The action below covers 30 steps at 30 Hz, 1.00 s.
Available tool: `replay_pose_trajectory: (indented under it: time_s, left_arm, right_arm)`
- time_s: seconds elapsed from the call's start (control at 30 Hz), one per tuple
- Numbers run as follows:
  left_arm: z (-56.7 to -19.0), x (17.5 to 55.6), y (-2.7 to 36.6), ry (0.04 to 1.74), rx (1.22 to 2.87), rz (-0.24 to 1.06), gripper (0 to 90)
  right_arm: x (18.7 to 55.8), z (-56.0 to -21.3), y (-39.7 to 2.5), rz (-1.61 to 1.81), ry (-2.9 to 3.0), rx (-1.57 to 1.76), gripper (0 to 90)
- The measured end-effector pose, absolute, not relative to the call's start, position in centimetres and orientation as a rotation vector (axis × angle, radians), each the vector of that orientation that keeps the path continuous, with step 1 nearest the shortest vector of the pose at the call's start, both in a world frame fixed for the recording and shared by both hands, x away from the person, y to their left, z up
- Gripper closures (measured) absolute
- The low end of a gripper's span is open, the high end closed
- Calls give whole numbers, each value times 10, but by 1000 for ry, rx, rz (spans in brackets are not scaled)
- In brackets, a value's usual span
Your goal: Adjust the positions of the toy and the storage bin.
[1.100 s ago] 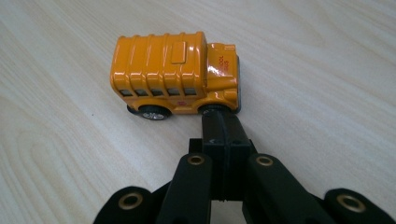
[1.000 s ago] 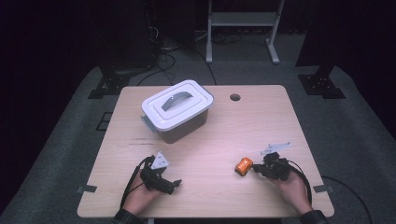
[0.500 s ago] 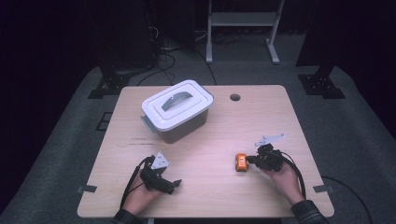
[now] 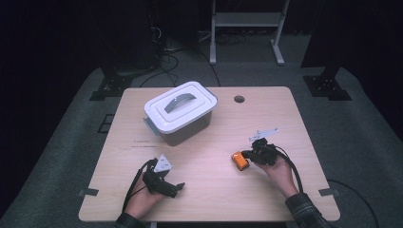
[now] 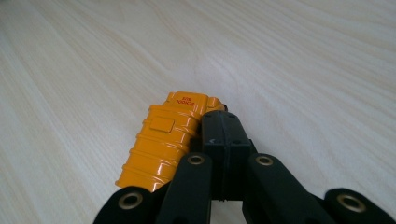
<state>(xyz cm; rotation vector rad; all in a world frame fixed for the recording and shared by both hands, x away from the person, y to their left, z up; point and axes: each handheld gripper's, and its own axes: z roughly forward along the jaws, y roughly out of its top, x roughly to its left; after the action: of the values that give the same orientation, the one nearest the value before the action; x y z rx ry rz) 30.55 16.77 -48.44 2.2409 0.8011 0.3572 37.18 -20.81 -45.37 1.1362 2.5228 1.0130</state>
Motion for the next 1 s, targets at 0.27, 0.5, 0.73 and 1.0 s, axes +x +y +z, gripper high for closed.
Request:
replay_pose_trajectory:
  time_s: [0.27,0.5,0.73,1.0]
  left_arm:
    - [-484,306,168,801,2241,357,0]
    - [-484,305,168,803,2240,356,0]
    - [-484,305,168,803,2240,356,0]
    - [-485,305,167,805,2237,355,0]
  right_arm:
    - [374,-453,-211,1012,2502,1147,886]
    - [368,-442,-217,1064,2451,1184,626]
    - [362,-436,-218,1109,2420,1228,480]
    - [356,-441,-204,1094,2462,1216,459]
